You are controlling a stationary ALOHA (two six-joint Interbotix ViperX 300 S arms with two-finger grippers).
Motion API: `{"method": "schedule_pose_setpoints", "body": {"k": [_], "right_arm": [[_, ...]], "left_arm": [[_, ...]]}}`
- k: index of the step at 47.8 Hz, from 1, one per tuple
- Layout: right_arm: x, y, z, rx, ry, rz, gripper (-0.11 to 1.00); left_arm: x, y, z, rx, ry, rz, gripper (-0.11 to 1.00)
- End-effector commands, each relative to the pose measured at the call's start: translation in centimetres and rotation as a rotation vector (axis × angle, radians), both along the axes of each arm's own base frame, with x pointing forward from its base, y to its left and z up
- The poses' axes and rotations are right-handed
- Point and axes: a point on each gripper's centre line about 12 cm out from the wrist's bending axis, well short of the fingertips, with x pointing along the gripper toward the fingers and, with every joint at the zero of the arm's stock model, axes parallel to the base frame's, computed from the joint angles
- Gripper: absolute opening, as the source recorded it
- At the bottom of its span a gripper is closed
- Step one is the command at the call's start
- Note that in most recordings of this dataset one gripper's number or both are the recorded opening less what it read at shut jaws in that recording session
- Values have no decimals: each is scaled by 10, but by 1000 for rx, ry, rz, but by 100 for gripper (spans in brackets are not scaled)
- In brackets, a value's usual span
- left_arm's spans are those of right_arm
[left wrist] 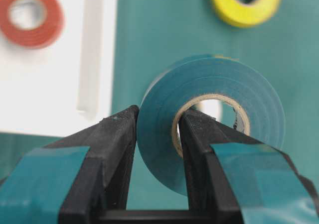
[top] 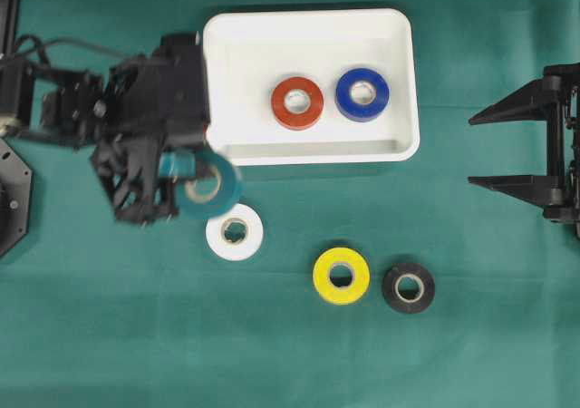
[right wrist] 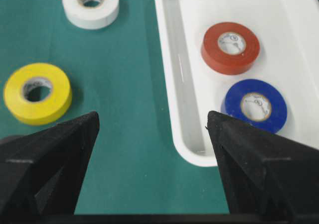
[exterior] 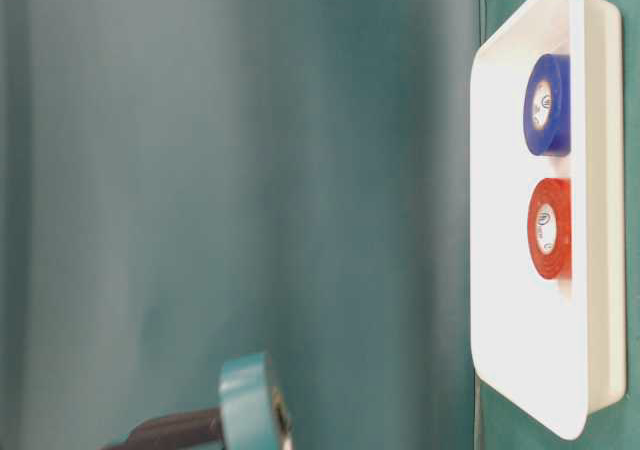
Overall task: Pick up the tape from a random location and place it into the white case.
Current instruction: 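Lift the teal tape roll and carry it toward the tray's left, then lower the teal tape roll into the tray's upper left corner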
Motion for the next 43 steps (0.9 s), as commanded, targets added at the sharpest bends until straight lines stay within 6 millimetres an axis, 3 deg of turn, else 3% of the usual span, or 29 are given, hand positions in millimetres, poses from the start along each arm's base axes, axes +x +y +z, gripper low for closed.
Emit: {"method": "schedule_pose_setpoints", "body": {"k": [1,23,31,43], "right_arm": [[3,0,9,-5,-24,2,83],[3,0,9,-5,-24,4,83],[3,0,9,-6,-24,3,83],[3,0,9,-5,-23,2,83]], "left_arm": [[4,19,14,7,-46,55,21],[-5,106,8,10,-25,312,21],[-4,120,9,12,-29,348,21],[2,122,8,12,-30,348,21]]}}
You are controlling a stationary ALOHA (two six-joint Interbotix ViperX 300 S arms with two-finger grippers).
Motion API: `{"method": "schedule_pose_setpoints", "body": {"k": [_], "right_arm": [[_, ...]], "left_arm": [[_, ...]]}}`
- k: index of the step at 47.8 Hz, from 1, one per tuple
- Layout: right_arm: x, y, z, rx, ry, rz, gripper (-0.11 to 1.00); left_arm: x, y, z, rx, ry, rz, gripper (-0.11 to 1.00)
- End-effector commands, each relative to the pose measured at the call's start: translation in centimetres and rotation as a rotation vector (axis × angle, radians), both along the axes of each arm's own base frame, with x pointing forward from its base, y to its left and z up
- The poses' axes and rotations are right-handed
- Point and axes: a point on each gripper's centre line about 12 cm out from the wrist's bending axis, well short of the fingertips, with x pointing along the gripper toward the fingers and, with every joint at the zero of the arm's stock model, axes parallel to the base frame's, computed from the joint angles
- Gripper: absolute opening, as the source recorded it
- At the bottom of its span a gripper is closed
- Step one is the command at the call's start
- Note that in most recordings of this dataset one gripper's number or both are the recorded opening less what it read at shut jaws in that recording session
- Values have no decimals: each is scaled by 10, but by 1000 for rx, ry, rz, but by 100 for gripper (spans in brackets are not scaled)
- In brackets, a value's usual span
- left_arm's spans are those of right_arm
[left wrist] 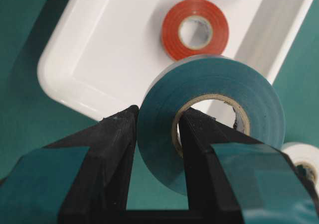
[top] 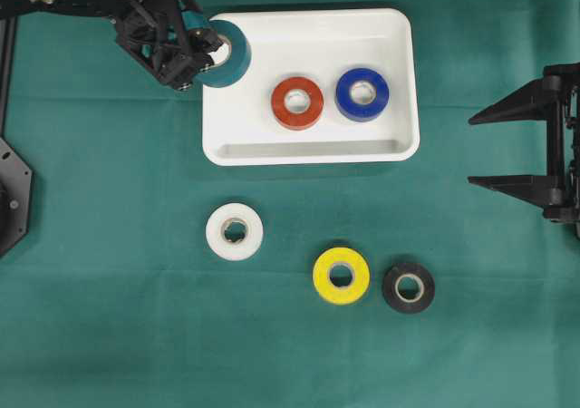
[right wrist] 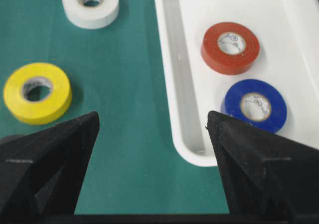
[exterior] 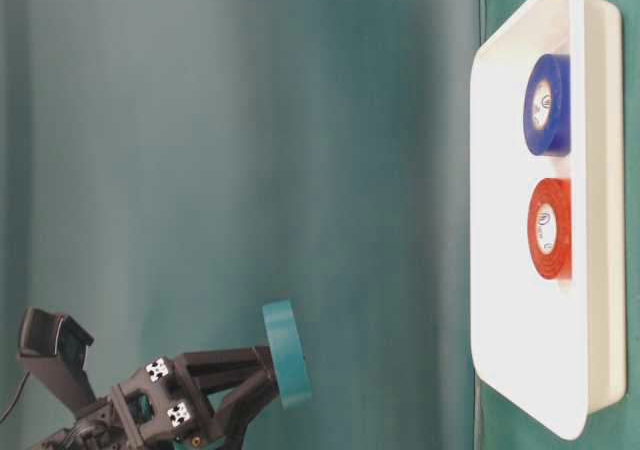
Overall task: Pick up the tape from a random location and place it into the white case.
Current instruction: 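Lower the teal tape roll into the tray's upper left corner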
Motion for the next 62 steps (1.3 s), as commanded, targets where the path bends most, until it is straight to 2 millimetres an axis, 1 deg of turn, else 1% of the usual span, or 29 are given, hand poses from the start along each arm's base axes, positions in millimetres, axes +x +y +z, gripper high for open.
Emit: {"method": "schedule_pose_setpoints", "body": {"k": [1,31,38,46,53,61,62], "right_arm": [[3,0,8,-3,-20,3,83],[3,0,8,-3,-14,2,83],[3,0,8,-4,-15,2,83],[3,0,7,-3,-12,0,83],[3,0,7,-3,-11,2,83],[3,0,6,-3,-8,0,83],[3,0,6,-3,-8,0,83]], "left_arm": [[2,2,15,20,-41,0,21],[1,1,14,16,-37,3,21],[1,1,10,13,-33,3,21],[7,3,-11,8,-18,2,21],[14,8,-36,9,-20,5,21],[20,19,-78,-8,18,24,21],[20,21,-86,-12,27,28,21]]}}
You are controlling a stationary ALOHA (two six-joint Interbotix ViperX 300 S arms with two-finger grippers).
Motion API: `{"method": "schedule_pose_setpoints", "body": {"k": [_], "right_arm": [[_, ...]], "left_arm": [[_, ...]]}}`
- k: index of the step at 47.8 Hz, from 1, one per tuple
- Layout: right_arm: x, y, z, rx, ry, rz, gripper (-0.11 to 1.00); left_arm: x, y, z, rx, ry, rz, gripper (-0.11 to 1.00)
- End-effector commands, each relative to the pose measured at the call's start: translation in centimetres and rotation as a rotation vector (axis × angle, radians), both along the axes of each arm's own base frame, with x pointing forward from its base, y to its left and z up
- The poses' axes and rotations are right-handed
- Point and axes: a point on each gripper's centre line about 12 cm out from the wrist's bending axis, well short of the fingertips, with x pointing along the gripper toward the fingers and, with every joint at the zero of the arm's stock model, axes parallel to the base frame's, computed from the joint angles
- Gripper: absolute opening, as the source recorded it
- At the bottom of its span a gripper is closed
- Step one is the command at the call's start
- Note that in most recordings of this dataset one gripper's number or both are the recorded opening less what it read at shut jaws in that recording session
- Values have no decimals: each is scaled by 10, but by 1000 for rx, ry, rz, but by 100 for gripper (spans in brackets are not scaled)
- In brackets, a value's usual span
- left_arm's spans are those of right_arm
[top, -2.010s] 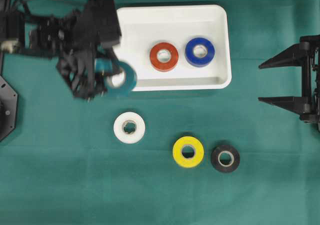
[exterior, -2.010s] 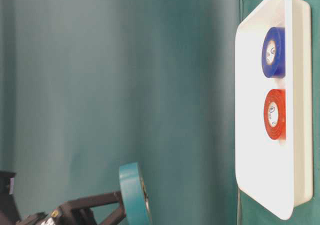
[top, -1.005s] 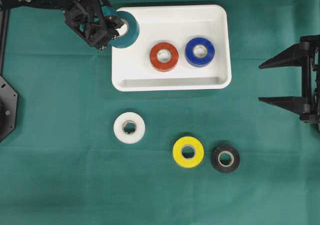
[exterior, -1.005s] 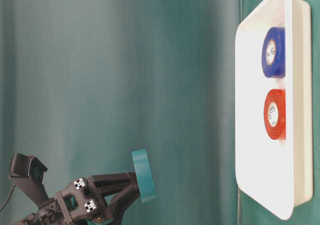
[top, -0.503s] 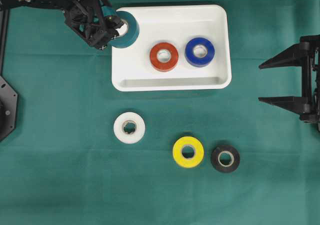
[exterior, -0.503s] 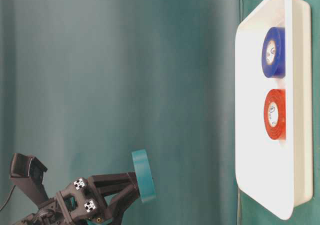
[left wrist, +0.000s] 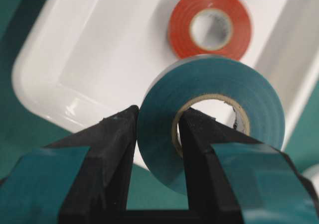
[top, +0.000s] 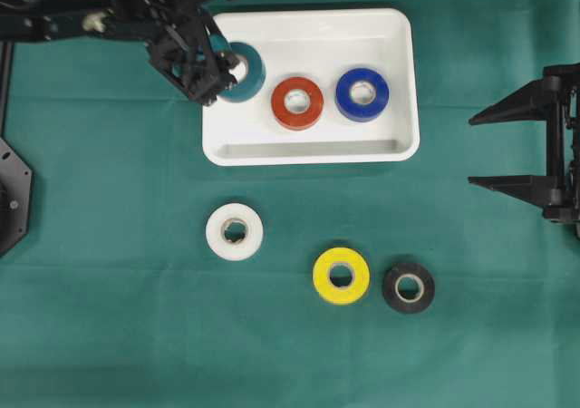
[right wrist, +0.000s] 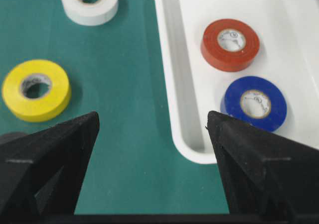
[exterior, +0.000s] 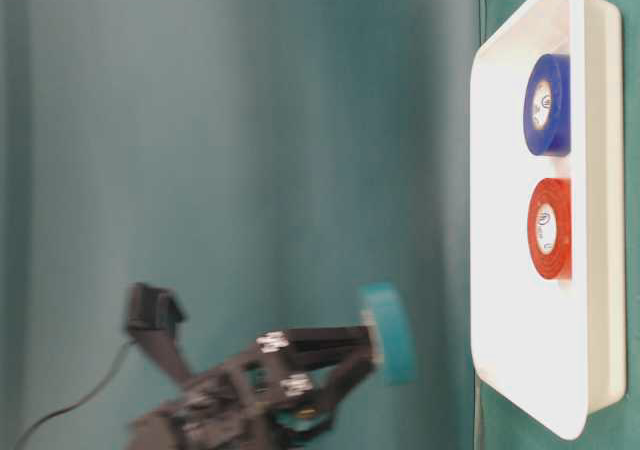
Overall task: Pick up the tape from a random location and place it into the white case.
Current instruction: 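Lower the teal tape roll into the tray's upper left corner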
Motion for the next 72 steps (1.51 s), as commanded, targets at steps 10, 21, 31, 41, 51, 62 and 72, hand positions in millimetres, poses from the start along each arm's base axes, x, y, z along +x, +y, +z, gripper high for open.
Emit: {"method": "schedule_pose_setpoints", "body": {"k": [10,21,31,41,51,62,72], "right_arm": [[3,0,7,-3,-18,2,83],[3,0,7,-3,-17,3,83],[3,0,6,-3,-14,2,83],[3,0,6,-3,-15,2,83],[3,0,7,-3,-15,2,83],[3,0,6,-5,-14,3,83],[3,0,7,-2,-17,2,83]], "left_arm": [[9,18,-44,-4,14,29,21],[11,21,-70,-18,66,16,21],[11,20,-70,-16,71,9,21],[12,17,-69,-21,75,3,21],[12,18,-68,-22,73,9,39],[12,18,-68,-19,69,6,98],[11,17,-64,-17,67,4,97]]}}
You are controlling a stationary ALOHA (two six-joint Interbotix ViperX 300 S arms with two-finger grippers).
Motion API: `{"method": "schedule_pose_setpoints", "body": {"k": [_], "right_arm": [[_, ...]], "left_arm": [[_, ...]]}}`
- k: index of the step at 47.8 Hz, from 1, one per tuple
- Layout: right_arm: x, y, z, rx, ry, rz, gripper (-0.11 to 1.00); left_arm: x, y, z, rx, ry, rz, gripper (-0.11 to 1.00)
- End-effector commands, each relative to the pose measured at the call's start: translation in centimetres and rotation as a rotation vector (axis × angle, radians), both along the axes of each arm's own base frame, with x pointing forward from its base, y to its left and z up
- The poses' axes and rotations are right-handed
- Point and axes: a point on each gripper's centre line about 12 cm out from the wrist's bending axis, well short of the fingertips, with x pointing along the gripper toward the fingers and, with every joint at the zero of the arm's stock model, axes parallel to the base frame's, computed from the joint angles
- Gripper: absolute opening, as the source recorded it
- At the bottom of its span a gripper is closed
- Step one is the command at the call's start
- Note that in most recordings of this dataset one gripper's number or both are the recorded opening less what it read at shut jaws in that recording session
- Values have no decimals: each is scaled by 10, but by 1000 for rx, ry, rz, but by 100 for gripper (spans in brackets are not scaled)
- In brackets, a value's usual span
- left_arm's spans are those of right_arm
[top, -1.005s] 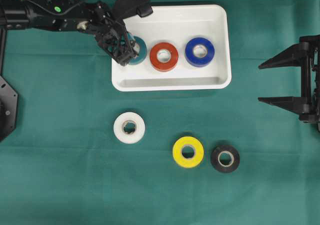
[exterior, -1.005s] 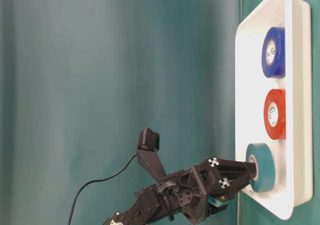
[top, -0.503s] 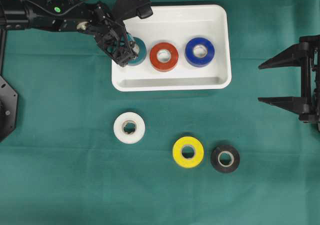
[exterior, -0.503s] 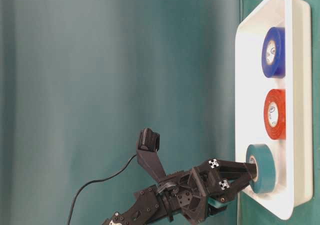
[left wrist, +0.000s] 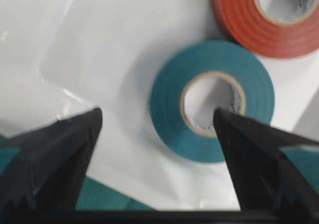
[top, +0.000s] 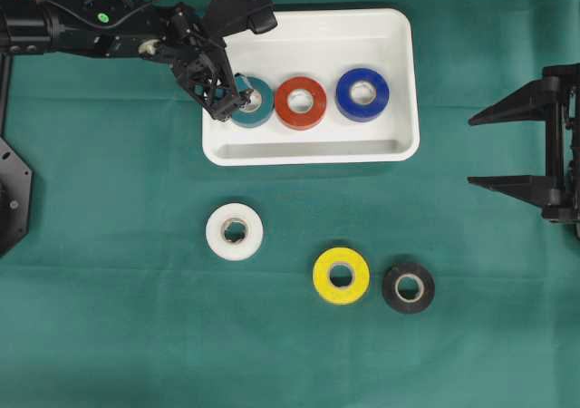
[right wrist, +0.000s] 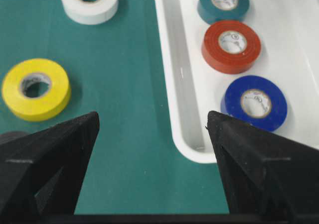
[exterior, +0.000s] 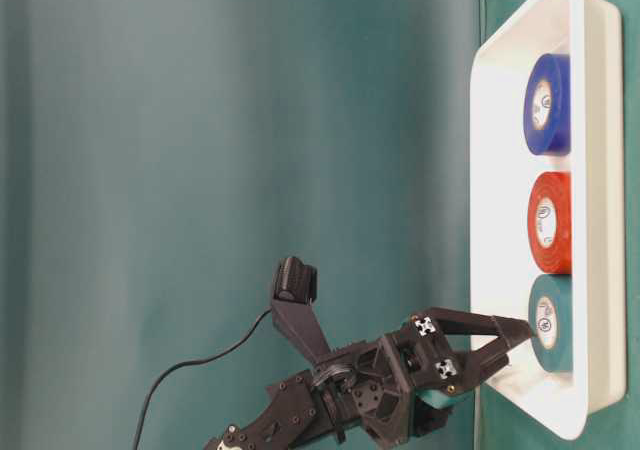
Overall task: Pick up the tape from a random location and place it into the white case.
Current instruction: 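Lower the teal tape roll into the tray's upper left corner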
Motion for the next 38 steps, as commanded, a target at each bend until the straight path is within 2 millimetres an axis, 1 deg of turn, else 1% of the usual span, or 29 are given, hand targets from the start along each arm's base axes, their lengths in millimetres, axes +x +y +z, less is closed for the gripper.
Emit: {"method": "schedule_pose_setpoints", "body": {"k": [1,7,17,24,28,32,38], "right_arm": [[3,0,8,-2,-21,1,83],[3,0,9,-1,-23,0,83],[2,0,10,0,-23,0,83],[2,0,9,0,-22,-1,83],[2,0,9,2,-22,-1,83],[2,0,10,2,-23,-2,83],[2,0,10,2,-23,-1,83]], "left_arm": [[2,1,19,22,-45,-1,97],[1,-2,38,28,-60,-5,97],[-3,-11,84,44,-94,-22,97],[-6,-14,109,58,-115,-28,97],[-8,-15,114,63,-126,-28,97],[-10,-17,113,61,-124,-33,97],[-6,-30,114,60,-126,-68,97]]}}
